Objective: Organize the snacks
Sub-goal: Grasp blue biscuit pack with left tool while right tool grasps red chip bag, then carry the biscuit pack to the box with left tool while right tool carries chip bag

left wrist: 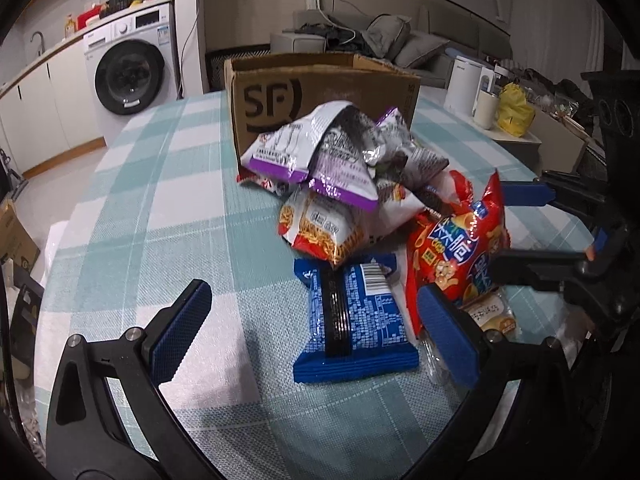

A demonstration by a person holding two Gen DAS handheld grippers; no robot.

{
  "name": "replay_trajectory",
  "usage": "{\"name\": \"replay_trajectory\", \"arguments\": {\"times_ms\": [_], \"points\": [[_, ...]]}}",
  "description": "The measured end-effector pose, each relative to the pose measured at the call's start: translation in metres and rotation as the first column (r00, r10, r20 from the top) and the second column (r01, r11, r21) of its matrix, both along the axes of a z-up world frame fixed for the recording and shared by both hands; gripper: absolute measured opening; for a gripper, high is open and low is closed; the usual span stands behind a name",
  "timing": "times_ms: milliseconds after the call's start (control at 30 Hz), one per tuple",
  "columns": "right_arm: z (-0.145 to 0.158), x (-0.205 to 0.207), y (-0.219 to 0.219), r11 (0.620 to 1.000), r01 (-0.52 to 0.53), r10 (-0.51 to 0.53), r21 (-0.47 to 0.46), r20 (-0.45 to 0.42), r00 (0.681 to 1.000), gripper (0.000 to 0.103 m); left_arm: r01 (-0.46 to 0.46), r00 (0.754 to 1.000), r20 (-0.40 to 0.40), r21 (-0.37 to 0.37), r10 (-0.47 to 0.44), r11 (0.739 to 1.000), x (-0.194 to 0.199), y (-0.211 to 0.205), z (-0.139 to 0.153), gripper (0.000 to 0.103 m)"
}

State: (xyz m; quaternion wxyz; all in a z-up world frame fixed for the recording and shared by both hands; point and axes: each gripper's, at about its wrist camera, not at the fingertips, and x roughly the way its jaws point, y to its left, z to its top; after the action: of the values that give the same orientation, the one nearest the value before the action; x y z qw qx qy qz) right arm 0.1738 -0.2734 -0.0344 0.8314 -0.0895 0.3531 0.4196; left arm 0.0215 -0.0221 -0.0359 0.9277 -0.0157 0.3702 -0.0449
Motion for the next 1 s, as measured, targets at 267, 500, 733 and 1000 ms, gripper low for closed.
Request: {"name": "replay_trajectory", "arguments": {"times_ms": [267,500,733,1000], "points": [[-0.01,0.004,0.011,0.999,-0.048,0.047,-0.013,-0.051,0.998,0.082,-0.009,0.996,-0.089,-0.031,0.006,0.999,0.015,0.005,-0.013,0.101],[-0.019,0.009,0.019,0.996,-0.084,0.084,-0.001,-0.093,0.992,0.077,-0.009,0.988,-0.156,-0.063,-0.001,0.998,0.028,0.01,-0.024,0.09],[-0.024,0.011,0.018,0.995,-0.095,0.096,0.013,-0.124,0.988,0.069,0.041,0.99,-0.134,-0.077,-0.052,0.996,0.028,0.009,-0.026,0.055],[-0.021,0.012,0.008,0.995,-0.085,0.092,0.06,-0.135,0.987,0.047,0.062,0.99,-0.117,-0.097,-0.074,0.993,0.019,0.004,-0.021,0.043]]}}
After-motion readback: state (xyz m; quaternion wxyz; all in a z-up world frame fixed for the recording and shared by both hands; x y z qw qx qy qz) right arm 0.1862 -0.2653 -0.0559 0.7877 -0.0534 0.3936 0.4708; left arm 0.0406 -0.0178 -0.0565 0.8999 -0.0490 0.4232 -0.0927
